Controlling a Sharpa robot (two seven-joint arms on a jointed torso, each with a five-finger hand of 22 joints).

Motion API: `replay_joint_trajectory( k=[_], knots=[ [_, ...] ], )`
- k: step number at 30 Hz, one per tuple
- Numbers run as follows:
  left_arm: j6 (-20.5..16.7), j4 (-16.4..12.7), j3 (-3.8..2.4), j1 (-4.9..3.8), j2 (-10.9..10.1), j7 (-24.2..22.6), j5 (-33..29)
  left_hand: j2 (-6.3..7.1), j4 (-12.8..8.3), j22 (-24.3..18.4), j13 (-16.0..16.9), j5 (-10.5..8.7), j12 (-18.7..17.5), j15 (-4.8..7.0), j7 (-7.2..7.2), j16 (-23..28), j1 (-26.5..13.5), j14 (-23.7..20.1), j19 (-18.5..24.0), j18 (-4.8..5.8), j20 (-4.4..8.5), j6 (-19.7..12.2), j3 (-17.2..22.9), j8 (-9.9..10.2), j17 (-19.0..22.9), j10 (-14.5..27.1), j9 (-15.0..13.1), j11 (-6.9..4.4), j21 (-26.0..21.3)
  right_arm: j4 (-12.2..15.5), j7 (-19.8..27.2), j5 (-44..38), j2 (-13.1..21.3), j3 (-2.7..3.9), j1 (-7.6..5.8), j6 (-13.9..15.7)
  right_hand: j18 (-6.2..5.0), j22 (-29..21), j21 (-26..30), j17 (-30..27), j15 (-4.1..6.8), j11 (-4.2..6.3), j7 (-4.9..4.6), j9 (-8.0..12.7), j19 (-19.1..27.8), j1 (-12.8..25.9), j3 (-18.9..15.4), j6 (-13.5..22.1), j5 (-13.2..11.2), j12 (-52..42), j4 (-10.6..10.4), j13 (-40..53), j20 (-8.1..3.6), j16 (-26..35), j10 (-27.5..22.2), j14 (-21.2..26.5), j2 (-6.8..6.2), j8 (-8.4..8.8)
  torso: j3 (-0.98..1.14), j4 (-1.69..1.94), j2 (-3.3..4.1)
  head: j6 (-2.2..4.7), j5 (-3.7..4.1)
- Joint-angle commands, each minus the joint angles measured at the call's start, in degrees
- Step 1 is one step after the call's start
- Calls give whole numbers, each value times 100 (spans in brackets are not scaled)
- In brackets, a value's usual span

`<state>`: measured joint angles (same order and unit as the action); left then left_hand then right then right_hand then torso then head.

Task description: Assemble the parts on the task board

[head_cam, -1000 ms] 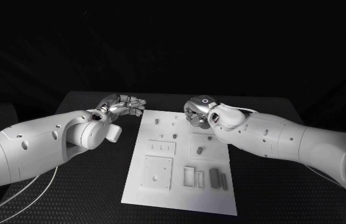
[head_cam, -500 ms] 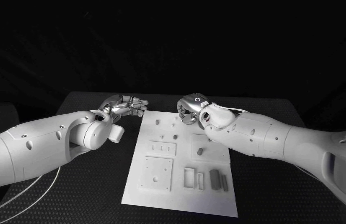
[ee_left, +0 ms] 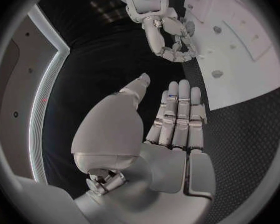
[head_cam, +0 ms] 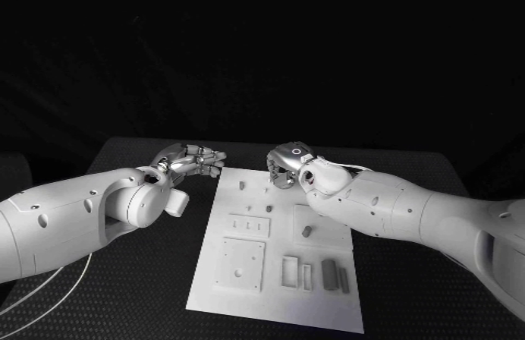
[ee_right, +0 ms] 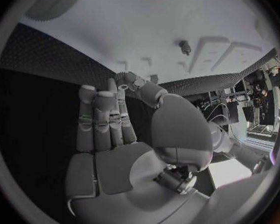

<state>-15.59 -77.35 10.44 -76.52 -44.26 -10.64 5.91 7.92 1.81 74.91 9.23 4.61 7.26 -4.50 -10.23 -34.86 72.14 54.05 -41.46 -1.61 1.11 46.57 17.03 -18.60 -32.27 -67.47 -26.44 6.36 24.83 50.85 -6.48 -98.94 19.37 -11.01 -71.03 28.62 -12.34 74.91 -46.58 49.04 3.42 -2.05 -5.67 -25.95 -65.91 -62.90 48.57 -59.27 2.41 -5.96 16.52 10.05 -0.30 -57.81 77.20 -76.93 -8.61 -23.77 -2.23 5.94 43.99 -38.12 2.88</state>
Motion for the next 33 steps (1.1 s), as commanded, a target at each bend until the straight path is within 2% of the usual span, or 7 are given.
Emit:
replay_joint_trajectory(
  k=[1,5,10,15,18,25,33],
  knots=[
    [35,-25,-8,-44,-3,-43,-14,-4,-9,100,6,-16,-28,-14,-29,19,-41,-45,31,1,3,-3,26,37,9,-1,8,27,-22,-23,32,-98,-24,0,6,7,-266,116,-21,-10,92,-4,2,-10,21,-74,30,-44,37,-20,2,235,-33,-35,22,80,0,-18,-15,32,31,10,13],
    [29,-38,-8,-64,-14,-43,-8,-3,-10,100,6,-17,-30,-14,-29,19,-40,-46,32,1,3,-2,27,37,10,-1,8,28,-22,-20,44,-97,-39,0,6,-14,-266,116,-22,-11,92,-4,2,-10,21,-73,32,-44,37,-19,2,236,-33,-36,22,80,-1,-17,-22,41,47,-2,-4],
    [22,-56,-8,-85,-5,-46,-3,0,-12,100,7,-17,-33,-14,-29,19,-41,-46,32,1,3,-1,27,38,10,-1,7,29,-22,-94,57,-97,-97,-5,17,-28,-266,116,-24,-12,91,-5,2,-12,21,-71,36,-44,37,-17,0,238,-32,-38,22,80,-1,-17,-33,57,64,12,13],
    [20,-87,-10,-105,-11,-43,1,1,-13,101,8,-17,-36,-15,-29,20,-41,-47,32,1,2,-1,29,39,10,-1,7,30,-22,-122,67,-97,-114,-11,52,-50,-266,116,-25,-14,91,-5,1,-13,21,-69,40,-44,37,-15,0,240,-32,-39,22,81,-1,-16,-32,70,78,4,-6],
    [18,-87,-10,-108,-16,-41,4,2,-14,101,8,-17,-38,-15,-29,19,-41,-47,32,1,2,-1,29,40,10,-1,7,30,-22,-122,63,-97,-110,-12,56,-60,-266,115,-26,-14,91,-5,1,-13,21,-69,42,-43,37,-15,-1,241,-32,-40,22,81,-1,-15,-34,82,91,-5,18],
    [11,-52,-10,-111,-3,-43,7,5,-15,101,9,-18,-43,-15,-30,20,-43,-47,33,1,1,0,30,41,10,0,7,31,-22,-117,76,-88,-108,-14,57,-111,-266,115,-29,-16,91,-5,1,-15,20,-64,45,-44,37,-13,-2,244,-32,-42,23,80,-3,-14,-41,70,96,-13,12],
    [13,-41,-10,-111,13,-44,7,5,-14,101,10,-18,-48,-16,-30,20,-46,-47,33,1,1,-1,32,44,10,1,7,33,-21,-166,36,-100,-147,-21,60,-225,-266,114,-31,-22,88,-8,-2,-17,25,-54,51,-36,37,-4,1,248,-31,-45,16,83,-13,-7,-44,78,98,0,16]
  ],
)
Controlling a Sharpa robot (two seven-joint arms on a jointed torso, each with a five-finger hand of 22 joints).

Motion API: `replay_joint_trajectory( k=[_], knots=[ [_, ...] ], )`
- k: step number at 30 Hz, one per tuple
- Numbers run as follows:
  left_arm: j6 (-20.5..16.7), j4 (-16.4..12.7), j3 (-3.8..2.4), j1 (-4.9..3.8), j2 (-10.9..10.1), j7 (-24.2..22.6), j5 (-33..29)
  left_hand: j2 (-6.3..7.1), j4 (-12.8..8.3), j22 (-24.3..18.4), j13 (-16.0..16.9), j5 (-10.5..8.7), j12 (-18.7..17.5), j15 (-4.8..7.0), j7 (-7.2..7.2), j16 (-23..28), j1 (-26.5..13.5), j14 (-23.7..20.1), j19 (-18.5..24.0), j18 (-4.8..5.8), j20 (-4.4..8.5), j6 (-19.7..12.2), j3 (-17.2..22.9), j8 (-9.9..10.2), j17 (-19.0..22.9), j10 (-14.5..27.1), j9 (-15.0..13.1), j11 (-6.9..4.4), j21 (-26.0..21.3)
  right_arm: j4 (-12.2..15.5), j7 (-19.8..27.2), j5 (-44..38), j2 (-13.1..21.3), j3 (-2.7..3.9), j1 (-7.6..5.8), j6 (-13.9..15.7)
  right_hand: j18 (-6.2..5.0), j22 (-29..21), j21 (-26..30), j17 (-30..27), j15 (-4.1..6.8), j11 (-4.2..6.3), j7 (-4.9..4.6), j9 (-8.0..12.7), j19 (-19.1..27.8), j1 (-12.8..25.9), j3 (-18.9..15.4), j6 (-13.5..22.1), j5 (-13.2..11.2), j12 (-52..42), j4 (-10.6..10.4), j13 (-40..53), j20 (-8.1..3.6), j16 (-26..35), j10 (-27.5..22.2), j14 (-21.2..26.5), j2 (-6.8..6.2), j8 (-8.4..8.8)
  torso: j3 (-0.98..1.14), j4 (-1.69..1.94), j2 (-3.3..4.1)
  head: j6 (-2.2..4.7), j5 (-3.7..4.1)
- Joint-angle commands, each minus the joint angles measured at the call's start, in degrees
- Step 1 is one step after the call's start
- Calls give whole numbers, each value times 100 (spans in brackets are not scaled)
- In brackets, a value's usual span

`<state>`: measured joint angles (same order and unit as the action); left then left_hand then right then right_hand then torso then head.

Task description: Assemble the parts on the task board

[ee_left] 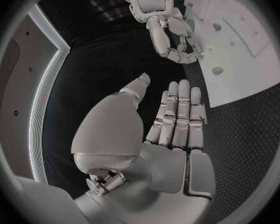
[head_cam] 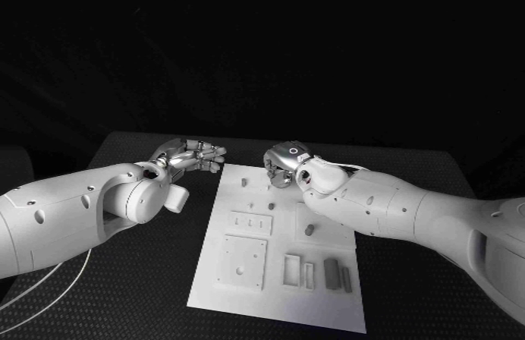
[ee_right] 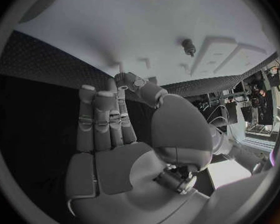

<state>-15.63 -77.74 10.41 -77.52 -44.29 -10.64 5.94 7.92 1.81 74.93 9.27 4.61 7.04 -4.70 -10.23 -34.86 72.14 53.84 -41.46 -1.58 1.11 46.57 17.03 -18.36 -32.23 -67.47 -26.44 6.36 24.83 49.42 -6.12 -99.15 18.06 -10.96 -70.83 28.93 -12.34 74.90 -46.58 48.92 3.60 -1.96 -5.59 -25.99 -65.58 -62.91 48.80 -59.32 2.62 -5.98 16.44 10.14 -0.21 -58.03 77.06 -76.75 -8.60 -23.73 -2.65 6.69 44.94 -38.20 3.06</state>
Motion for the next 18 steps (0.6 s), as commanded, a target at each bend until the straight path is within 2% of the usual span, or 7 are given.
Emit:
replay_joint_trajectory(
  k=[1,4,11,18],
  knots=[
    [18,-1,-6,-11,18,-44,3,5,-15,98,6,-18,-28,5,-30,20,-47,-27,33,-2,1,-1,33,20,6,2,7,33,-22,-24,-16,-105,-16,-27,40,-290,-266,115,-32,-13,67,-20,-13,-14,-5,-43,26,-24,17,5,8,241,-39,-23,22,67,-26,-6,-2,6,4,5,-2],
    [20,-5,-6,-11,15,-43,3,6,-15,99,6,-18,-31,5,-31,20,-48,-27,33,-2,0,-2,34,22,6,3,7,34,-21,-25,-77,-187,12,-36,40,-405,-266,114,-35,-18,63,-24,-16,-16,-1,-29,21,-19,16,13,6,244,-37,-24,14,70,-29,-2,-3,6,4,-3,1],
    [14,-4,-6,-11,-16,-41,3,7,-17,99,7,-18,-35,4,-31,20,-48,-28,33,-3,0,-2,35,23,6,4,7,35,-21,-32,-127,-244,74,-45,40,-379,-266,114,-36,-20,62,-25,-15,-18,1,-29,22,-20,17,15,7,246,-37,-25,13,70,-24,-2,-5,-17,7,2,-11],
    [14,33,-6,-11,1,-42,6,9,-19,99,8,-18,-40,4,-31,20,-48,-28,33,-3,0,-2,37,25,7,5,6,36,-21,-11,-140,-281,75,-46,43,-268,-266,115,-42,-23,64,-22,-11,-24,2,-34,26,-31,17,15,12,254,-39,-32,22,69,-25,-6,-6,-3,9,9,-2]
  ],
)
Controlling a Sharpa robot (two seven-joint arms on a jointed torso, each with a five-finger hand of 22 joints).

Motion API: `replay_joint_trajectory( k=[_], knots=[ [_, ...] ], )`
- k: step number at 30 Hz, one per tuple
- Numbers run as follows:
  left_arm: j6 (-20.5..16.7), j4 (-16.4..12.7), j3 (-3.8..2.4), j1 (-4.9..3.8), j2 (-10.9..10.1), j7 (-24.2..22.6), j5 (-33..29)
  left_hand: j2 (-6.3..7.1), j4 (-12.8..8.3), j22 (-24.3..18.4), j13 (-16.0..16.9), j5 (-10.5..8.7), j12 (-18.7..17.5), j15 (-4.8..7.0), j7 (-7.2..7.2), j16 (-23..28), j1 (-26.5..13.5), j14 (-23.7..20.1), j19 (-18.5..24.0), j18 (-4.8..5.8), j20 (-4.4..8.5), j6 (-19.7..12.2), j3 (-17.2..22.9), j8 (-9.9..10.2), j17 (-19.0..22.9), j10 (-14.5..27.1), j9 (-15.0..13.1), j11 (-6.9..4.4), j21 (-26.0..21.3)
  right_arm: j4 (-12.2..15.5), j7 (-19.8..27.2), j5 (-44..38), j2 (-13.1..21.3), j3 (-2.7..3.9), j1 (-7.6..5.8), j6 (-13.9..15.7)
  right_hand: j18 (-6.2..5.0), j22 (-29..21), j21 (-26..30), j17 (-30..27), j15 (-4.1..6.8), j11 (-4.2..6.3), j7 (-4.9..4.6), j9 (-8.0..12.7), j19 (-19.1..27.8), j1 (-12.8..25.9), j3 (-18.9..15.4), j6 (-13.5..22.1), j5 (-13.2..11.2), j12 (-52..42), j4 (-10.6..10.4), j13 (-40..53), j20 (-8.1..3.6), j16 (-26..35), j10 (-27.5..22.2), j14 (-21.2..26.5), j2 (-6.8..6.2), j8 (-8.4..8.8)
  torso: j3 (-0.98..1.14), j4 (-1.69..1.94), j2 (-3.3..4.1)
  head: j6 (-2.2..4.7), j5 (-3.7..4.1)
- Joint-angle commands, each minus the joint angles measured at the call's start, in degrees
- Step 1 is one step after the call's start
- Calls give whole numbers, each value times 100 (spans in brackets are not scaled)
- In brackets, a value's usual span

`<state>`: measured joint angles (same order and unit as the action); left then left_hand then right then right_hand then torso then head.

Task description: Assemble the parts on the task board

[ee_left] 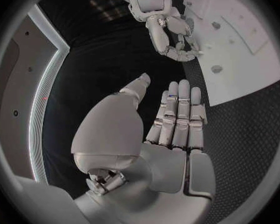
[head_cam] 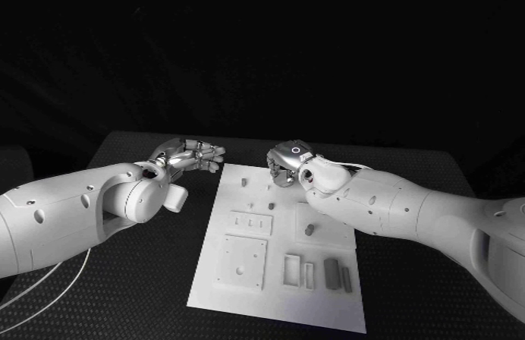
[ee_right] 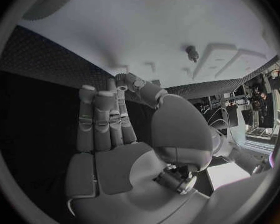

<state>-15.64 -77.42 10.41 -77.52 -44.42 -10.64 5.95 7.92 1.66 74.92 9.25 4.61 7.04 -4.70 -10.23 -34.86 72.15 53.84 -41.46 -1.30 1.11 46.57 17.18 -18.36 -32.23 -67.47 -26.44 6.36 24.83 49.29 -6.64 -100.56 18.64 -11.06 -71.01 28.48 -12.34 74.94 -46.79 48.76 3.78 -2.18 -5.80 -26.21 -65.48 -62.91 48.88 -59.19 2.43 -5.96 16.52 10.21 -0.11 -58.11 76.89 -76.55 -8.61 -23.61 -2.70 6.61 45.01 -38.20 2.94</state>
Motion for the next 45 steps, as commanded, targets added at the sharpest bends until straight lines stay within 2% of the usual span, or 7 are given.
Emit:
replay_joint_trajectory(
  k=[1,16,30,45],
  knots=[
    [15,5,-6,-10,14,-44,14,9,-4,100,9,-18,-40,4,-31,20,-49,-29,34,-31,0,-1,22,25,7,5,6,36,-21,-1,-89,-140,19,-36,61,-214,-266,112,-22,-8,46,0,12,-3,-8,-36,19,-46,35,13,5,249,-50,-26,41,48,-26,-18,-1,4,2,9,11],
    [13,45,-6,-10,38,-37,25,9,-5,100,9,-18,-49,3,-32,21,-51,-30,34,-31,-1,-3,25,29,7,10,7,38,-21,44,-45,-103,11,-36,78,-258,-266,112,-31,-11,49,3,16,-10,-9,-37,27,-57,35,14,4,259,-52,-37,50,45,-50,-20,-9,-3,6,3,26],
    [16,101,-6,-10,41,-39,24,10,-7,100,9,-19,-58,3,-32,22,-53,-31,35,-32,-2,-4,27,32,8,16,6,40,-22,146,14,-70,70,-36,94,-133,-266,112,-38,-14,51,6,20,-15,-11,-38,37,-66,35,14,1,268,-54,-45,60,44,-64,-22,-8,-2,7,6,25],
    [17,109,-5,-10,42,-34,24,10,-9,100,10,-19,-69,2,-32,22,-57,-32,36,-32,-3,-5,30,35,9,21,6,43,-22,140,60,-41,65,-36,135,-187,-266,112,-51,-16,56,10,24,-23,-18,-31,55,-80,37,15,-4,283,-56,-63,74,39,-83,-23,-9,0,9,8,10]
  ],
)
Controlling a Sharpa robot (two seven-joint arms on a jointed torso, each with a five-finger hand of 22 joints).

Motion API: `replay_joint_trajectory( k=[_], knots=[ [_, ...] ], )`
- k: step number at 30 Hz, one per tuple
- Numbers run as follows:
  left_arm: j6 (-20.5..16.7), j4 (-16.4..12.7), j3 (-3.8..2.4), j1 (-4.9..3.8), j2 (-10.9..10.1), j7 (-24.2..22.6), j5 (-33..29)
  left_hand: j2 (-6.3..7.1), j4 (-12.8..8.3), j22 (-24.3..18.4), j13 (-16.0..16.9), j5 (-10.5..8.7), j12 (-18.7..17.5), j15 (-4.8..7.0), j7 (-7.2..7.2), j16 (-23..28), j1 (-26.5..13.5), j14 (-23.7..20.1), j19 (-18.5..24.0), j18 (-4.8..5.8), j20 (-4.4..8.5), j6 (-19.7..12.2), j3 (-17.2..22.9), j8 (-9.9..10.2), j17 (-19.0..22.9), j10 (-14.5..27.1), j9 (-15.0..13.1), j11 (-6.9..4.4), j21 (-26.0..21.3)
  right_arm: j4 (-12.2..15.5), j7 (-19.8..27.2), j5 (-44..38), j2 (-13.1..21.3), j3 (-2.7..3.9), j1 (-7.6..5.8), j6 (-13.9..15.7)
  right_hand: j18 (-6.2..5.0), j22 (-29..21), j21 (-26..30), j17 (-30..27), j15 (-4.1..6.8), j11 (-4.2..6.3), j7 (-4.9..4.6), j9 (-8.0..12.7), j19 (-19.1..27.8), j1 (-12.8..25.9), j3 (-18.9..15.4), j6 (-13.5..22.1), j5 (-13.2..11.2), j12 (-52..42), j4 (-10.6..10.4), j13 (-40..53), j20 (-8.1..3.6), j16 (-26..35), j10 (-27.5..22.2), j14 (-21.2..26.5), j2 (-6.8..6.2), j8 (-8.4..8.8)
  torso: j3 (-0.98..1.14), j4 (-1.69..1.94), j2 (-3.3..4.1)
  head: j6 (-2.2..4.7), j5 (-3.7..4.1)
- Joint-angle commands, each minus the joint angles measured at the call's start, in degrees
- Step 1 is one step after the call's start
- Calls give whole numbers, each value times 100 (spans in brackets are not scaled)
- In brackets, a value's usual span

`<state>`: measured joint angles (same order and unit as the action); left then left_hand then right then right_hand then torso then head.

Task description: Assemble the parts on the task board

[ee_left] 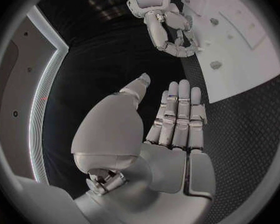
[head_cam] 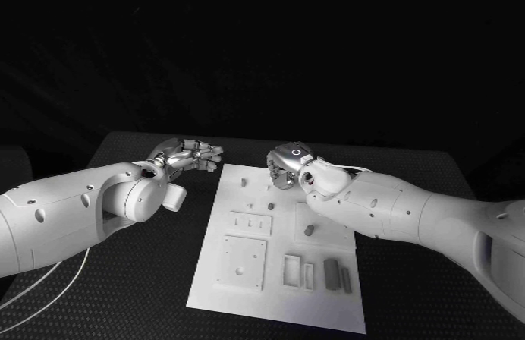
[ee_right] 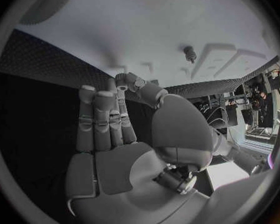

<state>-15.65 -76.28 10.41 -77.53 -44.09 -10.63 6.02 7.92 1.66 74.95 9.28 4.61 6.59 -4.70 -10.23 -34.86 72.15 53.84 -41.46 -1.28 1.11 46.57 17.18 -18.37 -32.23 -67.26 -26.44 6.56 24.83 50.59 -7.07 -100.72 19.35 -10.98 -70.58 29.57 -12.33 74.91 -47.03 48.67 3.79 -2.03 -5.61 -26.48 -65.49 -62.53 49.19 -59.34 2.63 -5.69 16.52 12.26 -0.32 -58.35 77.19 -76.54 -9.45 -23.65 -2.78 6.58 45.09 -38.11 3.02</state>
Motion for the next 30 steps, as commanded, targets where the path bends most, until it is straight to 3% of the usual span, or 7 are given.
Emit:
replay_joint_trajectory(
  k=[1,20,30],
  knots=[
    [19,-2,-5,-9,9,-35,17,10,-9,98,7,-19,-25,2,-32,22,-57,-32,36,-33,-3,-5,30,36,9,1,6,22,-22,15,104,-23,-2,-43,94,-291,-267,115,-28,-8,55,-5,5,3,-17,-68,24,-65,18,-11,-5,77,-34,-39,43,38,0,-19,0,2,2,-6,3],
    [25,24,-5,-9,17,-32,17,10,-13,98,9,-19,-36,1,-32,23,-61,-34,37,-34,-4,-6,34,40,10,2,5,23,-22,71,121,7,4,-43,104,-127,-267,114,-35,-12,57,-3,8,-1,-18,-65,39,-73,18,-8,-4,87,-35,-49,50,39,-9,-17,-6,-2,3,-4,-4],
    [27,32,-5,-8,30,-32,16,11,-14,98,11,-19,-41,0,-32,23,-64,-34,37,-34,-4,-7,36,43,10,3,5,24,-22,42,77,8,-15,-43,105,-252,-267,113,-39,-14,58,-2,9,-4,-18,-62,47,-77,18,-6,-4,93,-36,-55,53,40,-16,-16,-7,-2,4,-3,11]
  ],
)
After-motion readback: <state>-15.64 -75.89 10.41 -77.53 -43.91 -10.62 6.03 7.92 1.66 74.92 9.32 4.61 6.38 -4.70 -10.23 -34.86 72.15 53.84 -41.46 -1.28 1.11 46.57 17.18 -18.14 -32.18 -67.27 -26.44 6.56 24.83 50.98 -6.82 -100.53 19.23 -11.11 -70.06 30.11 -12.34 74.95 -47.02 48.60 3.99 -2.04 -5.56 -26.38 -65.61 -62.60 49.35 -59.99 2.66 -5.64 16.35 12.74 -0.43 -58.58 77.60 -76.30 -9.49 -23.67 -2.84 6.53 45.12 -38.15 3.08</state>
